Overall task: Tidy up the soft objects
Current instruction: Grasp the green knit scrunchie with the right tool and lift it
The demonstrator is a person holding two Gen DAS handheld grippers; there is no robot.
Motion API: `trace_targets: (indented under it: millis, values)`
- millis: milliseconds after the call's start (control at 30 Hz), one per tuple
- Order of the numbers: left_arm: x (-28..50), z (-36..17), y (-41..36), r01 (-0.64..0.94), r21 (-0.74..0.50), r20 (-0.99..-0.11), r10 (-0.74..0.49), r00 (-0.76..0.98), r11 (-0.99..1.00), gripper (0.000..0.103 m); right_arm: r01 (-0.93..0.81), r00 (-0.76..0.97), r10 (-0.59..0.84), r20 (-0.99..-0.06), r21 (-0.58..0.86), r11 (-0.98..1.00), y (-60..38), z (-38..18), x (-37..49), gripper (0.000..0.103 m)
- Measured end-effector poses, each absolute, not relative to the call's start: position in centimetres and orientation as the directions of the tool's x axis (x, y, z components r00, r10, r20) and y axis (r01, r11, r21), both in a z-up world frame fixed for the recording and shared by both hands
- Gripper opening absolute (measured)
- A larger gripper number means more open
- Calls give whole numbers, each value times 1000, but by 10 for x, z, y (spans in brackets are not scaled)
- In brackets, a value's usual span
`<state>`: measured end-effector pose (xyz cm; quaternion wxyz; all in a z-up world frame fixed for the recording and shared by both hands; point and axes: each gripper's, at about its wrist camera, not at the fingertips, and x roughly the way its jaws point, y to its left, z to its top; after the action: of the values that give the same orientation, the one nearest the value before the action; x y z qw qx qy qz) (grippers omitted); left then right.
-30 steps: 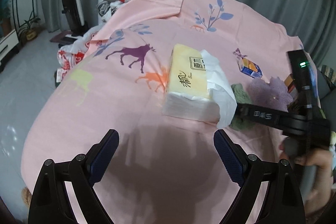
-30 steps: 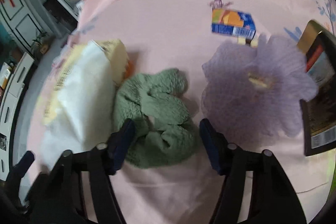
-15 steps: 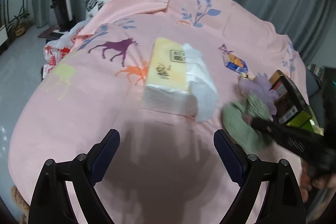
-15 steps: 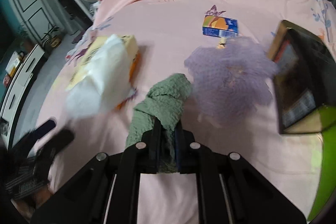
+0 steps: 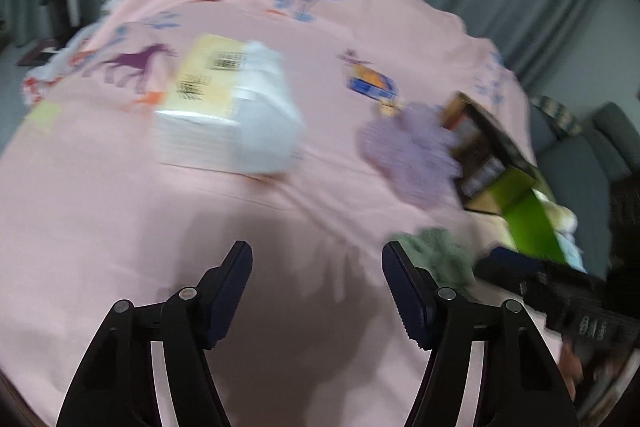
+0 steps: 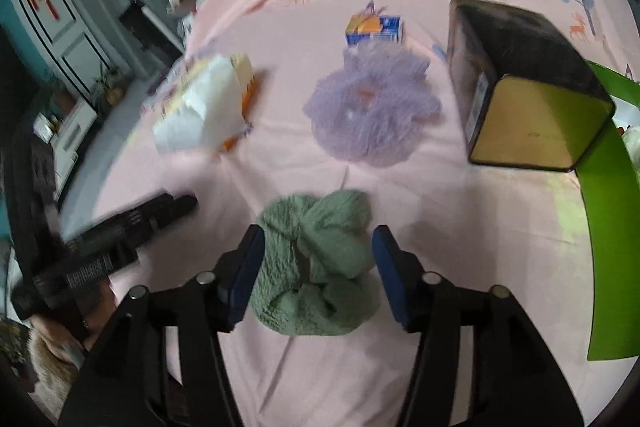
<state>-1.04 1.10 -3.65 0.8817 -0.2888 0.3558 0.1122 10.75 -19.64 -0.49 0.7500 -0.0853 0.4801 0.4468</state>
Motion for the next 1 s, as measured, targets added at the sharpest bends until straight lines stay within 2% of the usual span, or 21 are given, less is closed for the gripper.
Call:
trace_targets:
  millis: [100, 233, 400, 500, 600, 800, 933, 1000]
  values:
    - [-2, -35, -9, -318, -473, -682, -113, 723, 821, 54, -730, 107, 630, -769, 369, 575, -205, -1, 118, 58]
    - [11, -35, -38, -269, -462, -705, -166, 690, 845, 52, -693, 1, 647, -762, 466, 550, -204, -13, 124, 58]
    - [27, -50, -63, -242, -466, -735, -220, 642, 851, 28, -652, -118, 644, -756, 548, 524, -195, -33, 124, 56]
    - [30, -60, -63, -254, -503, -727, -246, 641, 826, 23, -663, -146, 628, -765, 547, 512, -191, -41, 122, 55]
    - [31, -60, -60, -263, -516, -721, -248, 647, 815, 23, -649, -132, 606, -784, 531, 545, -192, -47, 128, 48]
    - [31, -61, -59, -279, -512, -721, -230, 653, 813, 23, -659, -83, 639, -765, 523, 541, -204, -35, 137, 55]
    - [34, -60, -64, -281, -483, -724, -197, 661, 829, 23, -609, -199, 623, -757, 593, 526, -197, -60, 143, 56]
    - [36, -58, -67, -279, -475, -719, -186, 670, 835, 23, -615, -204, 642, -739, 607, 503, -194, -61, 142, 54]
